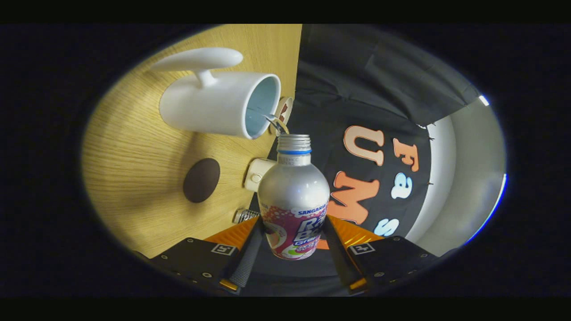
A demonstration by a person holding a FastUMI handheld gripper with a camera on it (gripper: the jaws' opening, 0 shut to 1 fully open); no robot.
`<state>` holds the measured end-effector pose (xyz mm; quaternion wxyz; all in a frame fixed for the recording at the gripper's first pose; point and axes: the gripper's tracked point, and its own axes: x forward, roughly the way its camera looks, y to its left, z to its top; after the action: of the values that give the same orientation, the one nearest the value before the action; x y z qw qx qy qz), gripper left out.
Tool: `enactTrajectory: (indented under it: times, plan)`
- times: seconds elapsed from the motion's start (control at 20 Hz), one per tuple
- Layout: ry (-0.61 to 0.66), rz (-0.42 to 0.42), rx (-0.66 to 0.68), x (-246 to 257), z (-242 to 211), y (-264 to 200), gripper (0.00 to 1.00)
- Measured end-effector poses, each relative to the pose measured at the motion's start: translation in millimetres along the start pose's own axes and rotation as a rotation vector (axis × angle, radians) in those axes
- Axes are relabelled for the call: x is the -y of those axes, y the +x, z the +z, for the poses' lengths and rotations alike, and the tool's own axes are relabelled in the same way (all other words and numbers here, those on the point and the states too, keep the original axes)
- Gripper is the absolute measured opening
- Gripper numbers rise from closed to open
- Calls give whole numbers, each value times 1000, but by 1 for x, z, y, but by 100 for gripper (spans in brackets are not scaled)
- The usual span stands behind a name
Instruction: Take the bottle from table, then pour the juice into the cup, finally place the bottle on the coaster
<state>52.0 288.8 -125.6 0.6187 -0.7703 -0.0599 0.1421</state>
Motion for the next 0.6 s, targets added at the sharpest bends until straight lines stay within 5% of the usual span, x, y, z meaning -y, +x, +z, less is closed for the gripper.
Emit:
enactTrajectory:
  times: [0.6]
  plan:
    - [-35,-15,11,7,1,-1,76]
